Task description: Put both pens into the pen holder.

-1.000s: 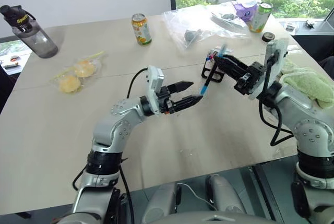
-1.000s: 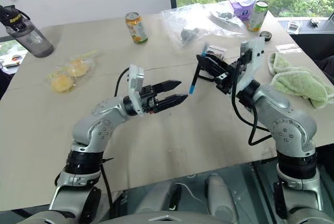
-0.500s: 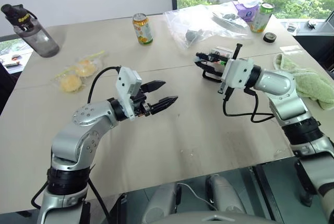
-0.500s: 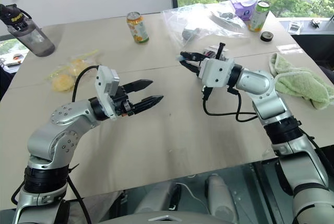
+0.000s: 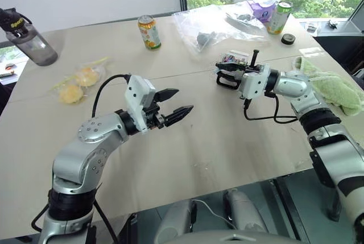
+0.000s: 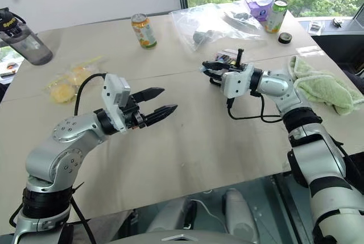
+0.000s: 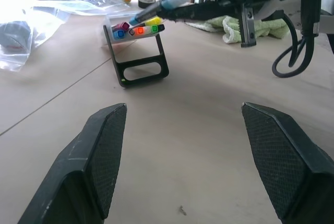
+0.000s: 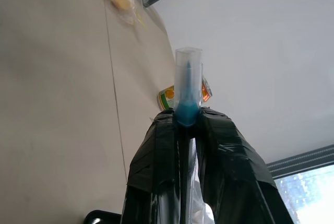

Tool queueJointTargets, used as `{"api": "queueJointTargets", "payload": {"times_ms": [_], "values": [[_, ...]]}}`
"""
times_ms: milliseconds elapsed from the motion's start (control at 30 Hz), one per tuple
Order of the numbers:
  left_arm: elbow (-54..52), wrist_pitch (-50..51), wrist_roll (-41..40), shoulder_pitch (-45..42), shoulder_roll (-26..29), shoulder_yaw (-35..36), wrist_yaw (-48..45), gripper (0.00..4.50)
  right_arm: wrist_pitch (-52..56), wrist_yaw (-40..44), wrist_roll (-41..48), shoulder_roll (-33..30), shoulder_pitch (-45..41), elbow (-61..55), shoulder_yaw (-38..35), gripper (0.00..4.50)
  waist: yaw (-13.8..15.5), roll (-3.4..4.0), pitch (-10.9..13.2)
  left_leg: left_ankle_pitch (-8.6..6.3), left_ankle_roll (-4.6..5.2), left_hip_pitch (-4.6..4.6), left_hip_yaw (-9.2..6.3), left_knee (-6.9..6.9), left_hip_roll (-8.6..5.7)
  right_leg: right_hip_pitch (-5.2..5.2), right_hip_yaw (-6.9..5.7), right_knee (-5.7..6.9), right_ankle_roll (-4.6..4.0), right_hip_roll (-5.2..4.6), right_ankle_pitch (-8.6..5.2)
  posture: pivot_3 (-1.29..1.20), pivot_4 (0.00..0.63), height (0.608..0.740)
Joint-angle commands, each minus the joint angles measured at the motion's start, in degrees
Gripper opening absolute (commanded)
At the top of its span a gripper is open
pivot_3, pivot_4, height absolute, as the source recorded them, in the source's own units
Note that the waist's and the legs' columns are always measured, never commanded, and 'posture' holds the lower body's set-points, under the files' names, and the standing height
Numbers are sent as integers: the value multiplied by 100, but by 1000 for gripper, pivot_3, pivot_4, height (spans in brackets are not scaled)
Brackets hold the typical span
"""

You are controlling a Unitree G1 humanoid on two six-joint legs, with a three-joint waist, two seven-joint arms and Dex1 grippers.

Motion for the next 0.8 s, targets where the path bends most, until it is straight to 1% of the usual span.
{"api": "queueJointTargets", "payload": {"times_ms": [33, 267, 533, 600, 667, 767, 800], "values": [[-294, -15, -111, 23, 81, 206, 98, 3654, -194, -140, 70, -3, -305, 127, -213, 40, 5, 0, 0, 0, 0, -1, 0, 0, 0, 0, 0, 0, 0, 0, 0, 0, 150, 739], [-197, -151, -21, -64, -36, 250, 356, 3654, -191, -374, -96, -11, -516, 538, -259, 40, 12, 1, 0, 0, 0, -1, -1, 0, -1, 0, -1, -1, 0, 0, 0, 0, 150, 739], [-117, -199, 104, -71, 21, 336, 500, 3654, -93, -419, -107, 31, -606, 811, -323, 40, 10, 0, 0, 0, 0, -1, 0, 0, -1, 0, -1, 0, 0, 0, 0, 0, 150, 739], [-39, -253, 168, -97, 46, 357, 516, 3809, -91, -453, -150, 25, -645, 878, -319, 1093, 9, 1, 0, 0, 0, -1, 0, 0, -1, 0, -1, 0, 0, 0, 0, 0, 150, 739], [3, -295, 217, -79, 71, 356, 516, 3809, -63, -485, -167, 33, -676, 933, -332, 1880, 6, 1, 0, 0, 0, 0, 0, 0, -1, 0, -1, 0, 0, 0, 0, 0, 150, 739], [0, -323, 245, -29, 74, 359, 517, 3809, 35, -475, -68, 82, -695, 982, -412, 3397, 6, 1, 0, 0, 0, -1, 0, 0, -1, 0, -1, 0, 0, 0, 0, 0, 150, 739], [-5, -328, 252, -14, 68, 362, 519, 3809, 32, -487, -90, 81, -703, 994, -412, 3769, 6, 1, 0, 0, 0, -1, 0, 0, -1, 0, 0, 0, 0, 0, 0, 0, 150, 739]]}}
